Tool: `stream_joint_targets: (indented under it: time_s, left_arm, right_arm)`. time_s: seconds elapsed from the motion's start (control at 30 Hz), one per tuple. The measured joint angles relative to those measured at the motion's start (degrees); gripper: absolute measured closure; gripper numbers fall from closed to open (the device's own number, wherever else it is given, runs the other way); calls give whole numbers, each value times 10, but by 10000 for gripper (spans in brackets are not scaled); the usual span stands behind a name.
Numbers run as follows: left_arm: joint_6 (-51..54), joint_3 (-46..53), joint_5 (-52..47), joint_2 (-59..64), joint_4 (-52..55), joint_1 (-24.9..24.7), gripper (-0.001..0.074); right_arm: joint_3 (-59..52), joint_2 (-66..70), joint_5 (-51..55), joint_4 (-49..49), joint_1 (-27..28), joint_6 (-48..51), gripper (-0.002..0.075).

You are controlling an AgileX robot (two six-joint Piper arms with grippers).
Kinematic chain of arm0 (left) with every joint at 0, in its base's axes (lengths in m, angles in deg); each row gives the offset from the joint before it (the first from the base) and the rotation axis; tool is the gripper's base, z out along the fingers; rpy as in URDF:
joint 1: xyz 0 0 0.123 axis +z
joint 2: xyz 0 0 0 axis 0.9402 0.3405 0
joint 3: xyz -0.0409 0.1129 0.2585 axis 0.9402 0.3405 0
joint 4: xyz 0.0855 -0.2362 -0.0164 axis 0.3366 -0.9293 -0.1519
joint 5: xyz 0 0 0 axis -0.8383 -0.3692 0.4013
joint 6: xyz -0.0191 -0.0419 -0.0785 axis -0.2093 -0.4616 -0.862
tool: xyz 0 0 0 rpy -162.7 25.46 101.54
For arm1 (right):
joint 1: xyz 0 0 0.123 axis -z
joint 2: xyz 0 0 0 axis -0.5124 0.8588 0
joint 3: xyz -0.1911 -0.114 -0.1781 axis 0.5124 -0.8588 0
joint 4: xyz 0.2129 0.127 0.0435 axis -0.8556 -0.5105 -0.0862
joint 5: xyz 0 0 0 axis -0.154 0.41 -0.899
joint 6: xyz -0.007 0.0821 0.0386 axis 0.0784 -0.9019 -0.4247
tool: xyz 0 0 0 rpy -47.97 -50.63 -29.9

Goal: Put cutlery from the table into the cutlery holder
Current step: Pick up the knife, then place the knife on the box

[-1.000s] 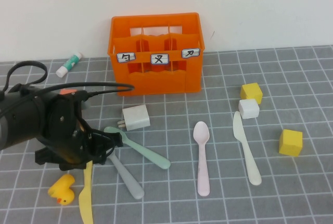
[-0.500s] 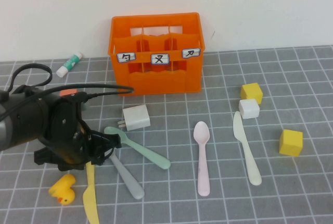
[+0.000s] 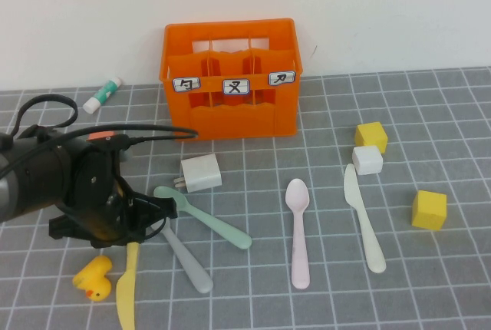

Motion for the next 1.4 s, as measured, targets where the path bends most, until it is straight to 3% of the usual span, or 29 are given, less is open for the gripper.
stream_joint_targets:
  time_s: [0.5,0.63,0.9,1.0,1.4]
  left_arm:
    - [-10,1,76,-178,76,0,607]
    - [-11,3,158,-237,82,0,607]
    - [-1,5,470,-280,176,4,608]
    - [21,5,544,-272,187,5,608]
    - [65,5,627,-228,167,8,608]
  right_arm:
    - [0,0,0,0,0,0,729]
    - [0,0,0,0,0,0,729]
    - [0,0,0,0,0,1,729]
    - [0,0,0,0,0,1,729]
    - [0,0,-6,0,0,1,729]
